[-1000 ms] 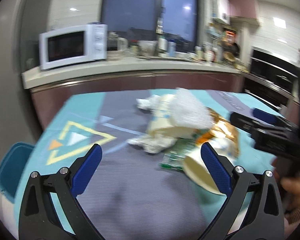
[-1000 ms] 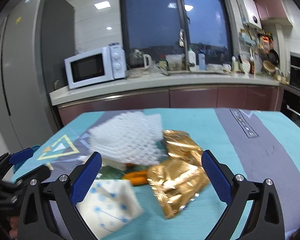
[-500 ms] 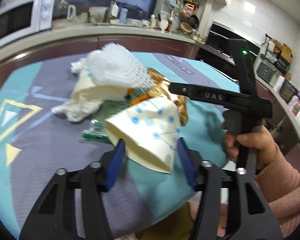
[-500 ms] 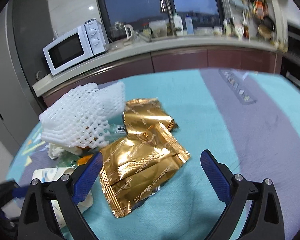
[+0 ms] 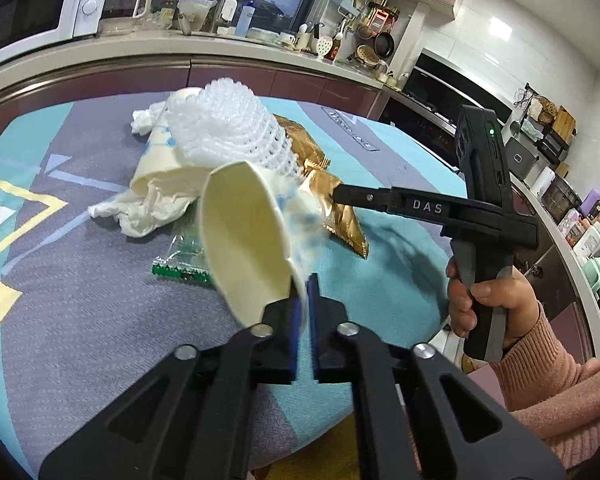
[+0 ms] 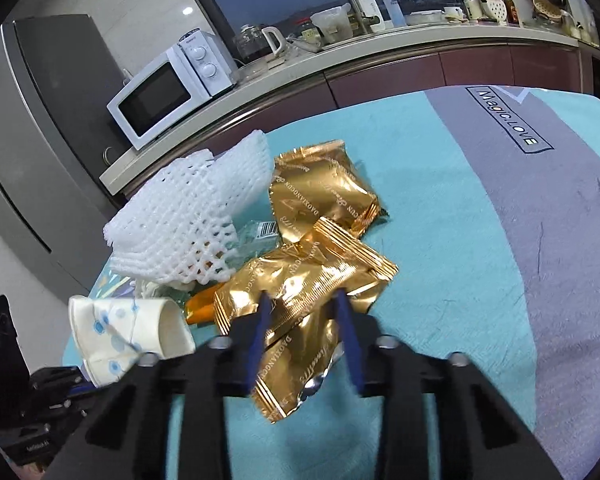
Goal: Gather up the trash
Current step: 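Grasp the dotted paper cup with left tool while right tool grasps gold wrapper, then carry the paper cup and gold wrapper over the teal bin with both tools, then open both tools to drop the cup and wrapper into the teal bin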
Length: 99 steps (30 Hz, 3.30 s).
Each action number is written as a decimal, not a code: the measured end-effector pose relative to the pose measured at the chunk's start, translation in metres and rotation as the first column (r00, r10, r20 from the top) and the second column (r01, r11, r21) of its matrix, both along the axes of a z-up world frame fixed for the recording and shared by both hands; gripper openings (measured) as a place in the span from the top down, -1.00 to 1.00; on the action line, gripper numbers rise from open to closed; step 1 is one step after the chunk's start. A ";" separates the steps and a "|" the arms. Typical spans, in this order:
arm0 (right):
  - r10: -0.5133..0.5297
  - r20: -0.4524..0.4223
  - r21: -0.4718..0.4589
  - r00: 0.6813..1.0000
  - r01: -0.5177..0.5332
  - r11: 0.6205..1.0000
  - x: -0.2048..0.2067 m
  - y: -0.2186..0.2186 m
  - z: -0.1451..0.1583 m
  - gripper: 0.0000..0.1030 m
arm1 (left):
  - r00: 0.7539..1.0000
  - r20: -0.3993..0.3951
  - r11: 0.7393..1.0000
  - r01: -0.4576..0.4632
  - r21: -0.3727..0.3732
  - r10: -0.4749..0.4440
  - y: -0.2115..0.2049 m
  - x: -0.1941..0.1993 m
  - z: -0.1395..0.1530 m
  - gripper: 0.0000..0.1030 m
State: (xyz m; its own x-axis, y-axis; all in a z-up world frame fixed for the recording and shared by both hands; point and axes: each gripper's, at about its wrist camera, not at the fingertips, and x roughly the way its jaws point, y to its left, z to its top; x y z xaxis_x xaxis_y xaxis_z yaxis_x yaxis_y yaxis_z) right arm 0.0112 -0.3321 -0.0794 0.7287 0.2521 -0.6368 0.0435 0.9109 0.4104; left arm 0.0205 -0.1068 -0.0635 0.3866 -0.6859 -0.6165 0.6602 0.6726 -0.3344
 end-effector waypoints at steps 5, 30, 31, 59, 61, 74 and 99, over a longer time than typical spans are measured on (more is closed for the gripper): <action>0.000 0.019 -0.019 1.000 0.001 1.000 -0.008 0.000 0.005 0.98 | 1.000 0.026 1.000 -0.009 -0.012 0.010 0.012 -0.004 0.011 0.94; -0.050 0.004 0.059 0.999 0.050 0.997 -0.009 -0.002 0.004 0.94 | 0.980 0.076 0.981 -0.180 -0.071 0.185 0.109 -0.016 0.030 0.94; -0.049 0.014 0.049 0.999 0.048 0.998 -0.011 -0.002 0.008 0.95 | 0.978 0.079 0.980 -0.188 -0.070 0.194 0.112 -0.017 0.031 0.94; 0.528 0.227 -0.037 0.818 -0.535 0.844 0.035 0.208 0.098 0.95 | 0.739 0.112 0.746 -0.666 -0.028 0.664 0.355 -0.002 0.045 0.94; 0.565 0.218 -0.029 0.796 -0.574 0.819 0.044 0.230 0.096 0.95 | 0.721 0.104 0.726 -0.687 -0.018 0.685 0.371 0.002 0.038 0.94; 0.734 0.112 0.005 0.670 -0.739 0.673 0.108 0.375 0.076 0.95 | 0.652 -0.023 0.649 -0.752 0.114 0.758 0.420 0.060 -0.023 0.94; 0.725 -0.071 -0.031 0.685 -0.728 0.684 0.144 0.430 0.033 0.70 | 0.620 -0.020 0.617 -0.777 0.124 0.784 0.423 0.084 -0.043 0.59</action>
